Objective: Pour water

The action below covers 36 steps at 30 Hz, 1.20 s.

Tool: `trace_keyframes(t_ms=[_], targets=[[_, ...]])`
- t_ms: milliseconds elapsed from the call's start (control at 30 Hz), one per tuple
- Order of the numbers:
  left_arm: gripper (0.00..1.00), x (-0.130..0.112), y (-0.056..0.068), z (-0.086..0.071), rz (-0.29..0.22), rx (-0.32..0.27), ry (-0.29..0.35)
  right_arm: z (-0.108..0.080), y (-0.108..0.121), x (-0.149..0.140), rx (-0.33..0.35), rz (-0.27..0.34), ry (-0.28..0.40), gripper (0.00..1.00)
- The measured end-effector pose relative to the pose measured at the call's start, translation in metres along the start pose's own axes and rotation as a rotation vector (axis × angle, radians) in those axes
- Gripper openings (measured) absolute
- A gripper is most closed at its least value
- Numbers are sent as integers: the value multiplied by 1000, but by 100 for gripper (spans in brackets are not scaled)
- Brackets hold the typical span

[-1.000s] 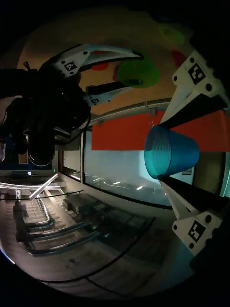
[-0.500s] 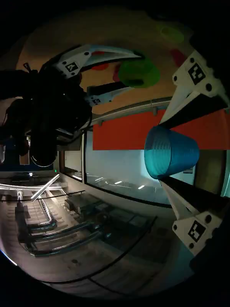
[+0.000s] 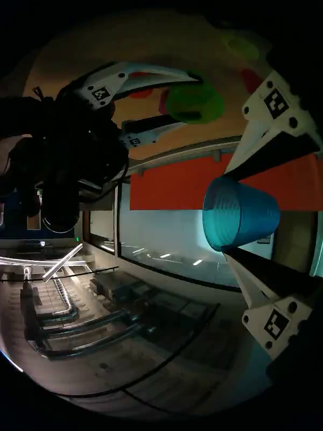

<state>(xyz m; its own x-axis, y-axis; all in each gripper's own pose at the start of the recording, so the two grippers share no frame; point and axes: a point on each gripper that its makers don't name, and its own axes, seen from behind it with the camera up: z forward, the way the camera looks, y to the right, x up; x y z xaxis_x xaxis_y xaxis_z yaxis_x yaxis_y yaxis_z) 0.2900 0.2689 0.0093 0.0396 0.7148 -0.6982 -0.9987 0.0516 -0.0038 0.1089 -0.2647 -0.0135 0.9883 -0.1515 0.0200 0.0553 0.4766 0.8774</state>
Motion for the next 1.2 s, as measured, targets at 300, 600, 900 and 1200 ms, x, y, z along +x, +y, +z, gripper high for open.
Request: trace_keyframes(t_ms=[300,600,900,1200], targets=[[86,-6,6,-1,-130,-6,-4,-1,0,1,-6,0,4,89],[86,-15,0,-4,-379,23,0,-4,3,7,-17,1,17,89],[86,-33,2,-10,-628,47,-32,-8,5,17,-33,5,42,89],[86,-50,5,-9,-898,66,-55,-15,7,22,-44,3,53,89]])
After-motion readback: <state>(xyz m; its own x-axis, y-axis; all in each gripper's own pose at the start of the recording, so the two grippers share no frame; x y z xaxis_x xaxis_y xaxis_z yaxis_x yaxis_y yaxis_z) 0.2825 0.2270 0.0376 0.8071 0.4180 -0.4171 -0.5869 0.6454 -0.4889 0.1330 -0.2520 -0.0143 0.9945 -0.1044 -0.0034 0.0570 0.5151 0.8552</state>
